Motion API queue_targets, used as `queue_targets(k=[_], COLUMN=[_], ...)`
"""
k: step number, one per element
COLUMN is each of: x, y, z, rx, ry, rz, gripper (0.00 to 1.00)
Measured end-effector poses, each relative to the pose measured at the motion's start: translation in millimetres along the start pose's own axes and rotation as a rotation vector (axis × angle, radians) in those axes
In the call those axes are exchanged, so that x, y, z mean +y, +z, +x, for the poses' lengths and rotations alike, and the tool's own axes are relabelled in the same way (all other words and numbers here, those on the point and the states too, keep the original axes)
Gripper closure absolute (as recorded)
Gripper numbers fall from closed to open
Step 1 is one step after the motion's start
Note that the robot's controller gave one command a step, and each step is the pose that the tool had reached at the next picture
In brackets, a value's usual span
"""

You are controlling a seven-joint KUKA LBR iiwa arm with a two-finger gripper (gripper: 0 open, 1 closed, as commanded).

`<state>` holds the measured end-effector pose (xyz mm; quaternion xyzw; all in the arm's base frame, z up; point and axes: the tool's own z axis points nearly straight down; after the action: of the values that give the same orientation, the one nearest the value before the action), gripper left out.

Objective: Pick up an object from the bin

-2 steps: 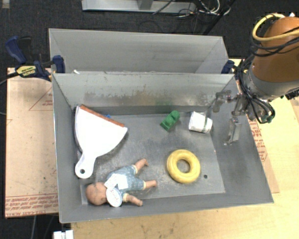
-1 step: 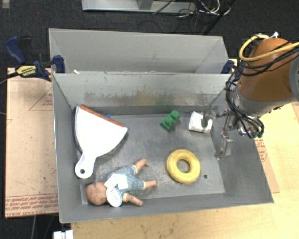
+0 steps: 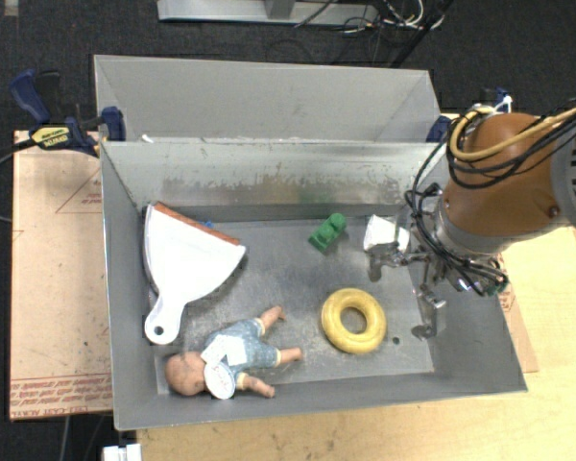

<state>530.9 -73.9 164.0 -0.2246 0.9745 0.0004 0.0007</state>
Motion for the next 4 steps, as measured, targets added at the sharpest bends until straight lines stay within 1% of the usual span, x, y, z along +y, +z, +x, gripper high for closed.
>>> queue_targets(k=[1,2,3,4], x=[19.8,19.2,45.2,45.2], y=[49.6,92.2,93.1,93.1], z=[12.6,42.5,27.4,27.4], rx=[0.001,-0.016,-0.008,-0.008], ry=[-0.229,-0.262,-0.317,-0.317], rz=[-0.003,0.009,0.000,0.000], gripper=[0.00,0.00,1.00,1.00])
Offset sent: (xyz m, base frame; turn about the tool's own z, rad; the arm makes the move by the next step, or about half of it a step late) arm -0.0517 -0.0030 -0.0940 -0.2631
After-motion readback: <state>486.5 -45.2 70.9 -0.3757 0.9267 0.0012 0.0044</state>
